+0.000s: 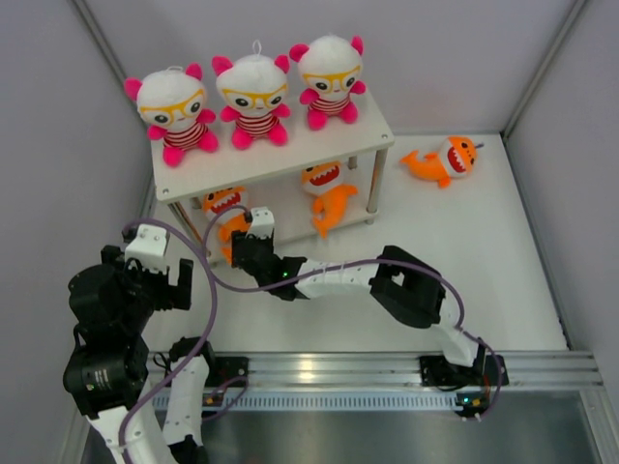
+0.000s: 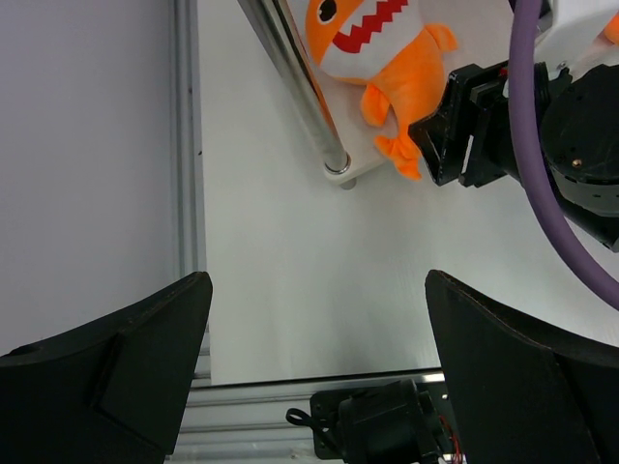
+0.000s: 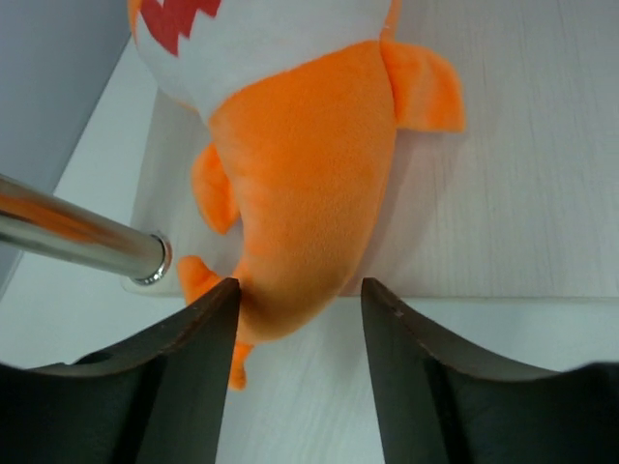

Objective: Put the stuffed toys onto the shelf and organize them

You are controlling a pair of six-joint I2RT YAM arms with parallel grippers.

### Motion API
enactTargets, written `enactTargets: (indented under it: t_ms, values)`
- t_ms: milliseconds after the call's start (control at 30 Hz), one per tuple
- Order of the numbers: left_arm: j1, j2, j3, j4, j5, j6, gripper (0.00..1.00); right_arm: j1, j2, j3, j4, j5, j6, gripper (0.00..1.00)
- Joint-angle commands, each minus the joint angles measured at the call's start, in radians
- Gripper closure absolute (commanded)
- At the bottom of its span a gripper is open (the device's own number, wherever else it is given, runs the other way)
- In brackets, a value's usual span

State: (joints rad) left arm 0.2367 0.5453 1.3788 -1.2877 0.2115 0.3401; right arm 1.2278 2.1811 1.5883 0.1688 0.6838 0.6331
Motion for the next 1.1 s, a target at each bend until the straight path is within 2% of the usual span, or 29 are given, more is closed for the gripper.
enactTargets:
  t_ms: [0, 67, 133, 300, 467, 567, 700, 733, 933, 967, 1033, 1067]
  values:
    - [0.001, -0.005, 0.003, 0.005, 0.009, 0.008, 0.02, 0.001, -0.099, -0.037, 0.055, 0.008, -0.007, 0.44]
    - [0.001, -0.004, 0.000, 0.005, 0.015, 0.008, 0.02, 0.006, -0.139, -0.068, 0.080, 0.008, -0.012, 0.35]
    - [0.001, -0.007, 0.000, 0.005, 0.023, 0.008, 0.02, 0.009, -0.164, -0.080, 0.087, 0.005, -0.026, 0.31]
    - [0.003, -0.005, 0.003, 0.005, 0.025, 0.007, 0.02, 0.036, -0.228, -0.139, 0.120, 0.003, -0.099, 0.30]
    - [0.003, -0.005, 0.006, 0.005, 0.022, 0.008, 0.02, 0.104, -0.443, -0.335, 0.130, -0.048, -0.168, 0.27]
    - [0.003, -0.004, 0.015, 0.007, 0.020, 0.010, 0.02, 0.108, -0.618, -0.486, 0.010, -0.133, -0.124, 0.28]
    - [0.003, -0.007, 0.022, 0.007, 0.019, 0.017, 0.02, 0.108, -0.847, -0.700, -0.164, -0.130, -0.076, 0.31]
    - [0.003, -0.011, 0.016, 0.004, 0.014, 0.022, 0.02, 0.108, -0.875, -0.768, -0.263, -0.116, -0.072, 0.31]
    - [0.003, -0.065, -0.030, 0.002, -0.161, 0.062, 0.02, 0.082, -1.044, -0.844, -0.758, 0.009, 0.196, 0.30]
    - [0.003, -0.076, -0.053, -0.002, -0.185, 0.063, 0.02, 0.047, -1.075, -0.849, -0.806, 0.016, 0.279, 0.30]
    - [0.003, -0.097, -0.081, -0.016, -0.251, 0.069, 0.02, -0.011, -1.196, -0.882, -0.873, 0.003, 0.324, 0.31]
    - [0.003, -0.107, -0.105, -0.021, -0.264, 0.069, 0.02, -0.089, -1.245, -0.896, -0.903, -0.009, 0.342, 0.31]
